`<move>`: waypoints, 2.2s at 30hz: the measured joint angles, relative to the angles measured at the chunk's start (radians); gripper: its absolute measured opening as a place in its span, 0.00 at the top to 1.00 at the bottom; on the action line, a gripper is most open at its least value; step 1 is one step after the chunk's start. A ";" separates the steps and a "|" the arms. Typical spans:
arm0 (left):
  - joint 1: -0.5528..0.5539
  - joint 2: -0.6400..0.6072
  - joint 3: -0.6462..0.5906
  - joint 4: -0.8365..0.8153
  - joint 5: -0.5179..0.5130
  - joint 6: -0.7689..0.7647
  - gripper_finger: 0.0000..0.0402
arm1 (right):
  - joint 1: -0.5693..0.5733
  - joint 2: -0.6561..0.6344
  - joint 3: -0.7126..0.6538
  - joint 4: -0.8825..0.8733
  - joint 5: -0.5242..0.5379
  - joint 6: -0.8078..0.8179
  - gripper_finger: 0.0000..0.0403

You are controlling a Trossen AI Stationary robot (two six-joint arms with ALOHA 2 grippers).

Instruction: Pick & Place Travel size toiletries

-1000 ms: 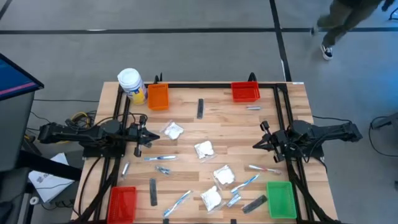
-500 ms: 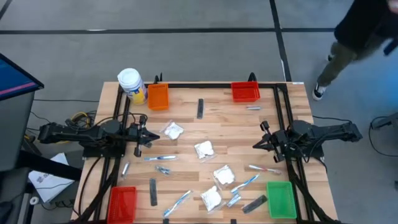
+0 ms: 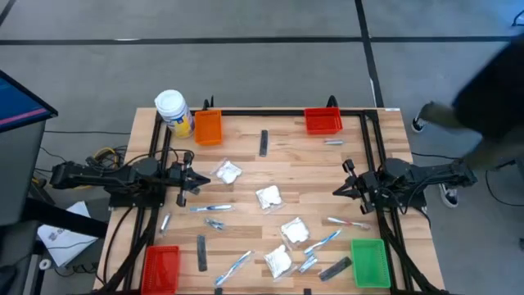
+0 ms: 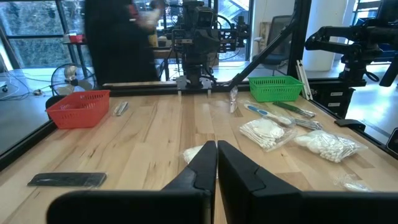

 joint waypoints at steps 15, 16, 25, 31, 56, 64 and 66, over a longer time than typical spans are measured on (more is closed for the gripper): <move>0.000 0.000 0.000 0.000 0.000 0.000 0.98 | 0.000 0.000 0.000 0.000 0.000 0.000 1.00; 0.000 0.000 0.000 0.000 0.000 0.000 0.98 | 0.000 0.000 0.000 0.000 0.000 0.000 1.00; 0.000 0.000 0.000 0.000 0.000 0.000 0.98 | 0.000 0.000 0.000 0.000 0.000 0.000 1.00; 0.000 0.000 0.000 0.000 0.000 0.000 0.98 | 0.000 0.000 0.000 0.000 0.000 0.000 1.00; 0.007 0.000 0.000 0.831 -0.015 0.315 0.98 | 0.002 0.000 -0.002 0.311 -0.003 -0.572 1.00; 0.005 -0.001 0.000 0.984 -0.015 0.212 0.98 | 0.008 0.000 -0.001 0.584 -0.003 -0.438 1.00; 0.005 -0.001 0.000 0.996 -0.015 0.210 0.98 | 0.007 0.000 -0.001 0.632 -0.003 -0.394 1.00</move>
